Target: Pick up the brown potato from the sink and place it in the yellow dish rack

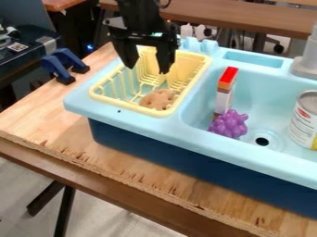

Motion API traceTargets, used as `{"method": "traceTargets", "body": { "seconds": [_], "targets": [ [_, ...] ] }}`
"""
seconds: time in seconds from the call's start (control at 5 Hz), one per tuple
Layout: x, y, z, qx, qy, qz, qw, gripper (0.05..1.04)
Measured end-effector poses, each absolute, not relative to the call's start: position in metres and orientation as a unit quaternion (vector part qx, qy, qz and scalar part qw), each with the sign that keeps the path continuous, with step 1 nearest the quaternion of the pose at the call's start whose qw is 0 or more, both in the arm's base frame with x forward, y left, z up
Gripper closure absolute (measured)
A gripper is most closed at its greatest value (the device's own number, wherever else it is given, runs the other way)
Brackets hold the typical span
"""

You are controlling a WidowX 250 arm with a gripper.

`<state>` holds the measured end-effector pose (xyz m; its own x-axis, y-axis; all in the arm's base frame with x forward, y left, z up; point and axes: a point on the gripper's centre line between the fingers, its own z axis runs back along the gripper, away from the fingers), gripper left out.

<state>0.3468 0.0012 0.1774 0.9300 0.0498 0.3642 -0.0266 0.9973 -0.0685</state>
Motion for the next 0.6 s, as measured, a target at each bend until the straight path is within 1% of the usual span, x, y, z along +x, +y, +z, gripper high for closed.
{"method": "traceTargets", "body": {
  "seconds": [0.2, 0.4, 0.6],
  "targets": [
    [0.347, -0.026, 0.195, -0.063, -0.179, -0.018, 0.982, 0.073],
    [0.344, -0.056, 0.194, -0.052, -0.137, -0.047, 0.988, 0.073],
    [0.337, -0.082, 0.187, -0.046, -0.063, -0.053, 0.996, 0.072]
  ]
}}
